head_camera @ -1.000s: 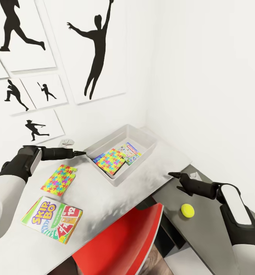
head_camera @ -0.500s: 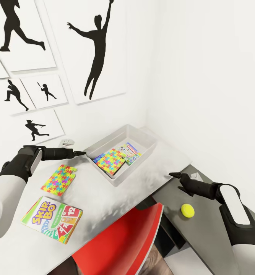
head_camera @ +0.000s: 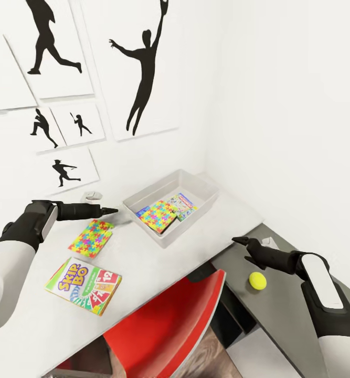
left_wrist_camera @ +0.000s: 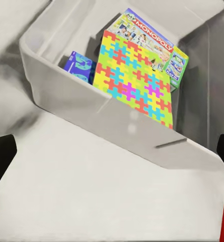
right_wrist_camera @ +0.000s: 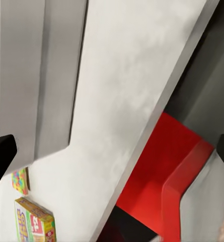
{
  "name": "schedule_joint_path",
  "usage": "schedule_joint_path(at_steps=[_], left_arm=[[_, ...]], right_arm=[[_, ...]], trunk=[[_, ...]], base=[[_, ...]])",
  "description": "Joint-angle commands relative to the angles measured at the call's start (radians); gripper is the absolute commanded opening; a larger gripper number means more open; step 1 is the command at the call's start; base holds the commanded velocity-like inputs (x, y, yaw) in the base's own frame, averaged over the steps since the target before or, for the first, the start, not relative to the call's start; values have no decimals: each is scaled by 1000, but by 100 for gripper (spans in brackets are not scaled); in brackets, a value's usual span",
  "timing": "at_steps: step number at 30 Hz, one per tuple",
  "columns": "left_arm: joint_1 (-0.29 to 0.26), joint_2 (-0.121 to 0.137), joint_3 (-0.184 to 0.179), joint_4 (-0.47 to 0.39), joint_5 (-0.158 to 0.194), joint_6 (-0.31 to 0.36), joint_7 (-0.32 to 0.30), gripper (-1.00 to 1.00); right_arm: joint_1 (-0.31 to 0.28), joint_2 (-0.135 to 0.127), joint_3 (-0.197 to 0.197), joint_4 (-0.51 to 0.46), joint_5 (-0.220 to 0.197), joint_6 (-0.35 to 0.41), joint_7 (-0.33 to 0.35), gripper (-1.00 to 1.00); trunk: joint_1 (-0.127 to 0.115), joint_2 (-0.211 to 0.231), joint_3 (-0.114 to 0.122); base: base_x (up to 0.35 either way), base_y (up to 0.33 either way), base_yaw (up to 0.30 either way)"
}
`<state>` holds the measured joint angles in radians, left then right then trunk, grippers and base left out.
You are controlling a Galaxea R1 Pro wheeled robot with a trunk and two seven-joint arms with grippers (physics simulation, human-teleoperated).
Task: Put all the toys in the child's room - the three board games (two on the bed and one on the table), the two jigsaw puzzles on the table, and the tennis ball on the table - inside the toy box on the table in the child's room.
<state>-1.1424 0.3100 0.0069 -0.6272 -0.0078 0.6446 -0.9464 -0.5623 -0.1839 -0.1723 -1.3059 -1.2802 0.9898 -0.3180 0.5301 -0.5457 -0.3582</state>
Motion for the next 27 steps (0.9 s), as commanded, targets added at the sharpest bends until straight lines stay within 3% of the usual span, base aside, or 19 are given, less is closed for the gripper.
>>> schedule_joint_path(at_steps=[1,22,27], left_arm=[[-1,0,1,0,-1,6,-4,100],[25,2,2,0,-2,-4,-3,100],[58,45,8,1,4,2,-30,100]], right_arm=[[-1,0,-1,-1,-10,3,-10,100],[-1,-3,-4,-4,-8,4,-10,100],[-5,-9,-6,-31,-8,11,-12,100]], trunk=[[0,-1,0],[0,-1,34],[0,-1,42]], base=[[-10,0,93],[56,0,31],[1,0,0]])
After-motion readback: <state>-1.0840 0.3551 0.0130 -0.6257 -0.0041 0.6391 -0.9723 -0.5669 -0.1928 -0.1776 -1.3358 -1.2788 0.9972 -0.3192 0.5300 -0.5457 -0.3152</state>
